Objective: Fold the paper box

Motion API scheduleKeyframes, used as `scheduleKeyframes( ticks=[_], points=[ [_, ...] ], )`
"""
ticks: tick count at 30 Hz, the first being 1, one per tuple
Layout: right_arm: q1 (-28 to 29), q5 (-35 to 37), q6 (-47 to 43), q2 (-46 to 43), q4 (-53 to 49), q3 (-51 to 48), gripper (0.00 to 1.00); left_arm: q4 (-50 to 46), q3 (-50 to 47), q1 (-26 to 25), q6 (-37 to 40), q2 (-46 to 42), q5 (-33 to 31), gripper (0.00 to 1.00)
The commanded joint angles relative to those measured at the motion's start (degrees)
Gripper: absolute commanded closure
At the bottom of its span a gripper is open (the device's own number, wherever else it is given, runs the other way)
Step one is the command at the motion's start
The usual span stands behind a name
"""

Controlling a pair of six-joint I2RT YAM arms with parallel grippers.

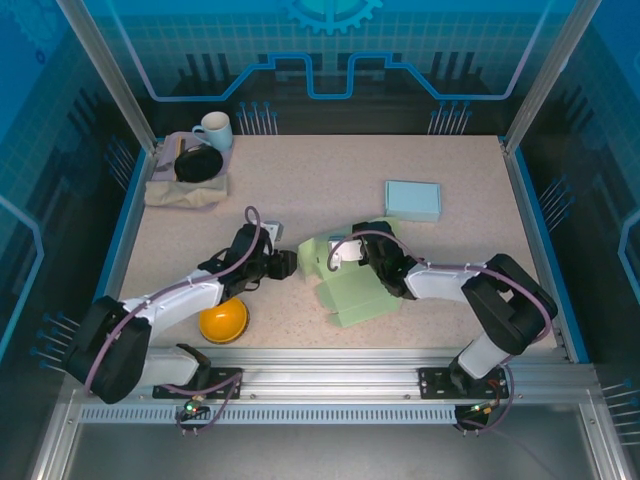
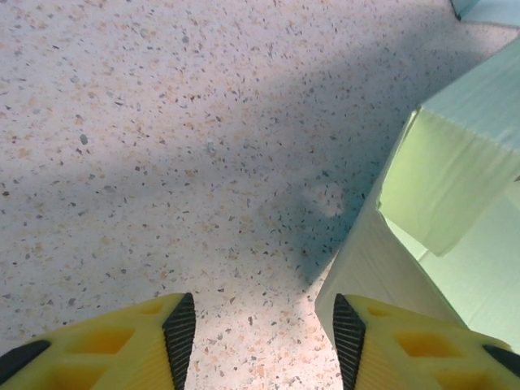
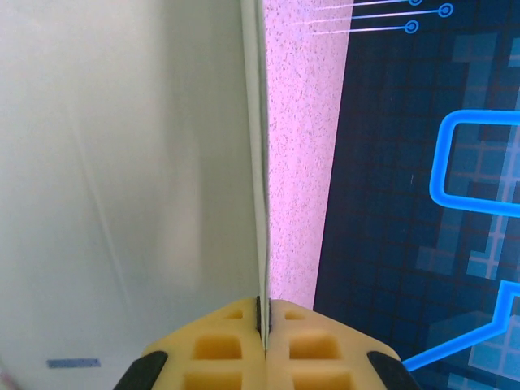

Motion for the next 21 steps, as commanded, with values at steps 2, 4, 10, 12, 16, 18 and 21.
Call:
scheduleKeyframes(
  ticks=[2,4,10,12,16,18,21],
  points=[
    [-0.4,1.2,-0.7,1.2,5.8,-1.6,1.00,0.7,2.0,-0.1,2.1,1.1,2.5,0.51],
    [-0.4,1.0,0.2,0.7,6.3,-1.5,1.00,0.8,1.8,-0.1,2.1,1.1,2.5,0.52],
    [-0.3,-0.5,3.5,-1.9,7.6,0.3,1.00,2.1,2.0,-0.2,2.4,1.2,4.3,0.50],
    [-0.1,-0.8,3.8,-2.1,7.6,1.3,1.00,3.2,2.2,-0.2,2.4,1.5,6.3,0.50],
    [0.3,-0.6,3.2,-1.4,7.8,2.4,1.00,4.0,3.1,-0.1,2.4,2.7,8.8,0.50],
    [0.4,-0.5,3.2,-1.1,7.8,2.6,1.00,3.9,3.6,-0.2,2.8,3.3,8.5,0.50],
    [0.6,-0.4,3.5,-1.1,7.7,2.4,1.00,3.8,4.1,-0.2,2.9,4.2,8.3,0.50]
  ],
)
